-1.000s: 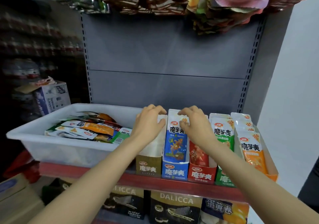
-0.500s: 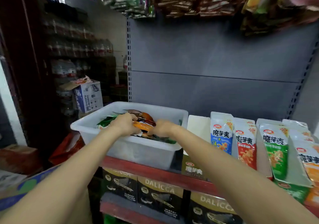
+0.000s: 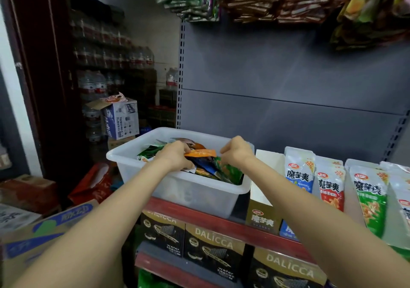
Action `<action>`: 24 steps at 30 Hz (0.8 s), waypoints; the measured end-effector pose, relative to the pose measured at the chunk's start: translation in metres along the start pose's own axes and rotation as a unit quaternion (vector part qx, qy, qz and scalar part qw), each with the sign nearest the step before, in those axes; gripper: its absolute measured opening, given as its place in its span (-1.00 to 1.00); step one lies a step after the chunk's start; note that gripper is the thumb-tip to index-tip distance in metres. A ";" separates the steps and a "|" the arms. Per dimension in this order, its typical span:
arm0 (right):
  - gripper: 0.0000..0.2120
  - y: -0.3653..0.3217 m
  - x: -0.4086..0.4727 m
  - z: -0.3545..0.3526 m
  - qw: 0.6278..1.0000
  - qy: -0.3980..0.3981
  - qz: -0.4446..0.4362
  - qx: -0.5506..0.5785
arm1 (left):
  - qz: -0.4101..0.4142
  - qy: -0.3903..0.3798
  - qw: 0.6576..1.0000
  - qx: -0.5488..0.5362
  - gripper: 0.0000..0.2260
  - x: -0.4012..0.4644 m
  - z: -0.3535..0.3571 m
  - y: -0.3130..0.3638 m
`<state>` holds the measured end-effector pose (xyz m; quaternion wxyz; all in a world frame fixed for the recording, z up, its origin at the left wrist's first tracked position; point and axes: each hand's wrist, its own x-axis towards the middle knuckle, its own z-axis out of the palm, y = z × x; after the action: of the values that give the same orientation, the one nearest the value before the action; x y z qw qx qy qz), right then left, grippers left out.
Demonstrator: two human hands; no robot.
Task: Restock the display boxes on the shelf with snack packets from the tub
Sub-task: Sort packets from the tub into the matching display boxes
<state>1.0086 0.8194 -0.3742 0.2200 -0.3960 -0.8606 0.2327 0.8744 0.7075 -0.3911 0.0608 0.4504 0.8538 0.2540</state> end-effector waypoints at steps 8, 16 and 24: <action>-0.88 0.027 -0.005 -0.030 0.958 0.103 0.031 0.266 | -0.055 0.060 0.996 0.032 -0.86 -0.004 0.004 0.018; -0.65 0.046 -0.030 -0.051 0.864 0.071 -0.004 0.498 | 0.044 -0.020 0.931 -0.362 -0.87 -0.019 0.028 0.088; -0.54 0.107 -0.058 -0.100 0.926 0.144 -0.069 0.343 | 0.162 -0.014 0.902 -0.399 -0.46 -0.027 0.066 0.155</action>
<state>1.1608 0.8582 -0.3676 0.4793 -0.2655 -0.7126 0.4381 1.0262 0.7829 -0.3759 0.2055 0.5246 0.5952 0.5730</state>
